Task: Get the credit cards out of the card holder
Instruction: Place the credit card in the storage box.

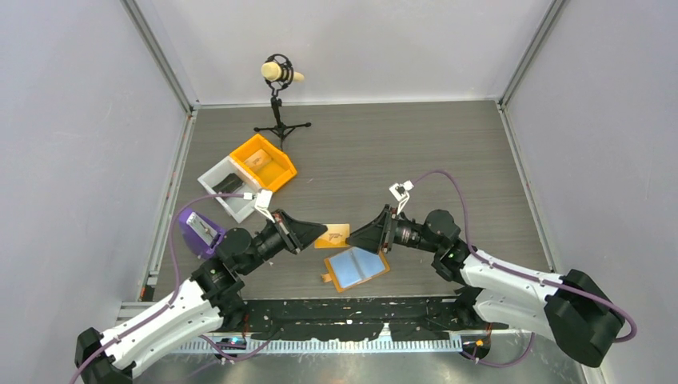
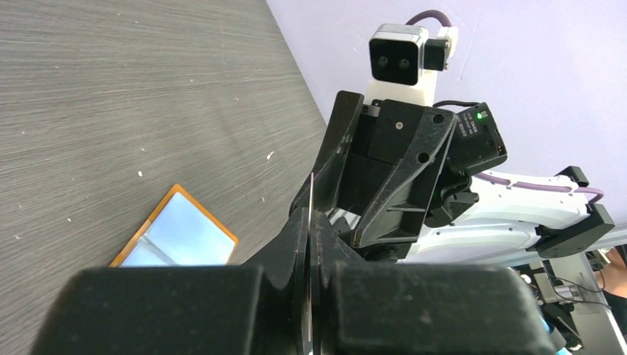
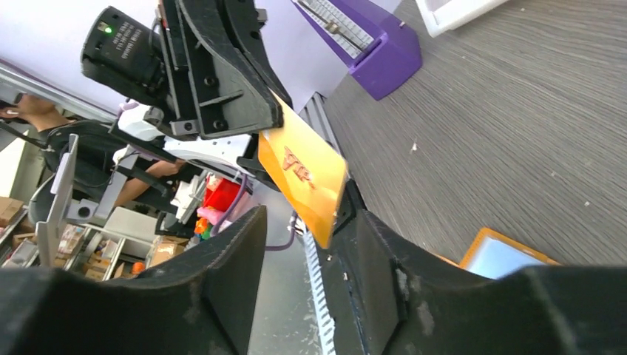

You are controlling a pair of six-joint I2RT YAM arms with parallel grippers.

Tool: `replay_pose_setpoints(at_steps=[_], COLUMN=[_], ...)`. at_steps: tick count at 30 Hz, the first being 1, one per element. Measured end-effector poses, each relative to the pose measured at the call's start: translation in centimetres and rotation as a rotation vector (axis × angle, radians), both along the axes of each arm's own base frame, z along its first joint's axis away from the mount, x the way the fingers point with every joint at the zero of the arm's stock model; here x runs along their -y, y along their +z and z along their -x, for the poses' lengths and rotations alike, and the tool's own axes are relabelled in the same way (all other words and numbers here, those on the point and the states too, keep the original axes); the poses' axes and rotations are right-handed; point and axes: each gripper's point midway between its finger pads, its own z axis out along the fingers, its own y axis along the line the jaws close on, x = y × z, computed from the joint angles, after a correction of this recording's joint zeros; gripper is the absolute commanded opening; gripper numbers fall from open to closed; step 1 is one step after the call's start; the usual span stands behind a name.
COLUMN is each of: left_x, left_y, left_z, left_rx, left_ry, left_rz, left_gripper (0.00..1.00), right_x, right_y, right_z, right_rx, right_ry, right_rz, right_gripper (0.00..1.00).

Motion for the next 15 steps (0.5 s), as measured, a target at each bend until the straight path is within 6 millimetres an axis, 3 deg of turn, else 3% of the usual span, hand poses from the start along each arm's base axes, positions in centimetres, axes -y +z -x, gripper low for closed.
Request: replay_pose_setpoints(at_steps=[3,4,6,10,15], left_x=[0.3,0.4,0.6,0.6,0.2], left_y=[0.2,0.2,0.1,0.3,-0.2], left_z=[0.0,0.0,0.2,0.4,1.7], left_rx=[-0.008,-0.013,-0.02,-0.028,-0.038], left_ry=[-0.007,-0.012,-0.023,-0.03,-0.071], left_rz=[0.033,0.044,0.057,0.07,0.066], left_gripper=[0.0,0.0,0.05,0.35,0.48], right_x=[-0.3,-0.4,-0.6,-0.5,0.4], right_y=[0.6,0.8,1.0,1.4,2.7], right_z=[0.0,0.0,0.0,-0.1,-0.7], right_rx=[-0.009,-0.013,-0.024,-0.051,-0.038], right_ry=[0.015,0.018,0.022,0.033,0.043], right_rz=[-0.037,-0.048,-0.063,-0.097,-0.146], right_gripper=[0.35,0.21,0.08,0.05,0.05])
